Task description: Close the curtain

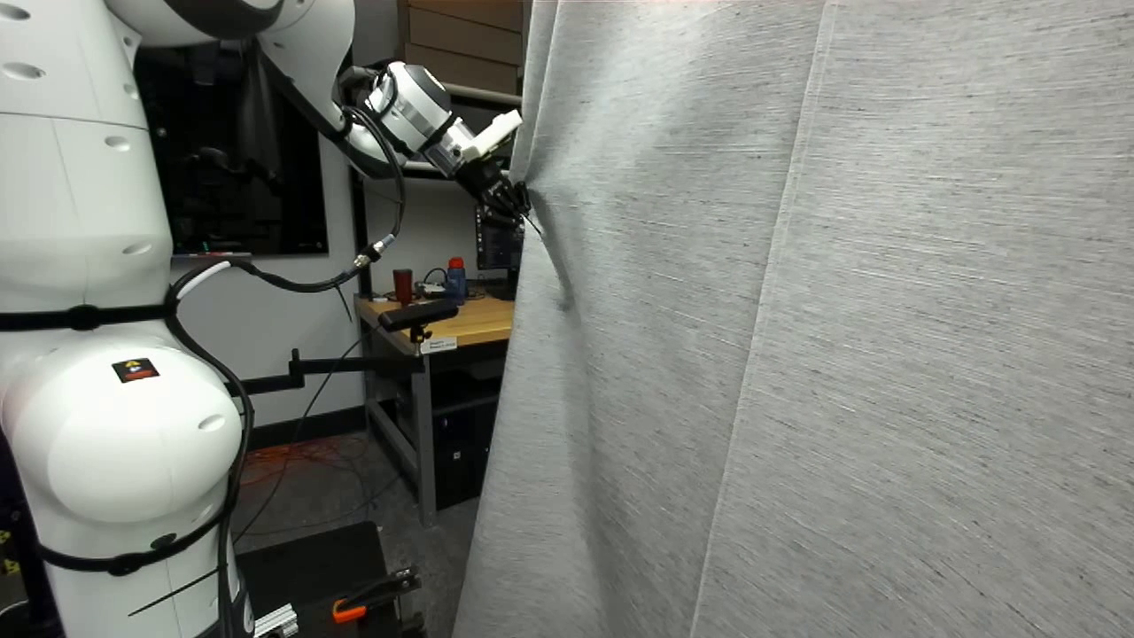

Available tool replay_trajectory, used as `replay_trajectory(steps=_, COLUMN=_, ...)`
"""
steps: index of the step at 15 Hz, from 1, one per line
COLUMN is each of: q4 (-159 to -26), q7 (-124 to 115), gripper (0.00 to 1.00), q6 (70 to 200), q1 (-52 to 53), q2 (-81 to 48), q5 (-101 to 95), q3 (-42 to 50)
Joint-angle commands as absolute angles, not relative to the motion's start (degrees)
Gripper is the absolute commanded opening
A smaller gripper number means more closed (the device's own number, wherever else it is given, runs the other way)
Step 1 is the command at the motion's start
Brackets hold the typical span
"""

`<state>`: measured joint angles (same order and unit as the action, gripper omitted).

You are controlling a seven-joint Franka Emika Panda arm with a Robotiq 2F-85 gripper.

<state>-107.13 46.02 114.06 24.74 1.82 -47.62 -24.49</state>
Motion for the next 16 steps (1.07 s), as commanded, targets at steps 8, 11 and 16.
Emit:
replay_trajectory(steps=8, q4=-107.45, q7=47.17, gripper=0.00, q6=115.65, q1=24.91, q2=0.47, q5=-46.14, q3=-24.72)
replay_trajectory(steps=11, q4=-107.58, q7=45.57, gripper=0.00, q6=115.64, q1=24.88, q2=0.64, q5=-46.42, q3=-24.72)
replay_trajectory(steps=16, q4=-107.70, q7=43.78, gripper=0.00, q6=115.68, q1=24.85, q2=0.72, q5=-46.72, q3=-24.72)
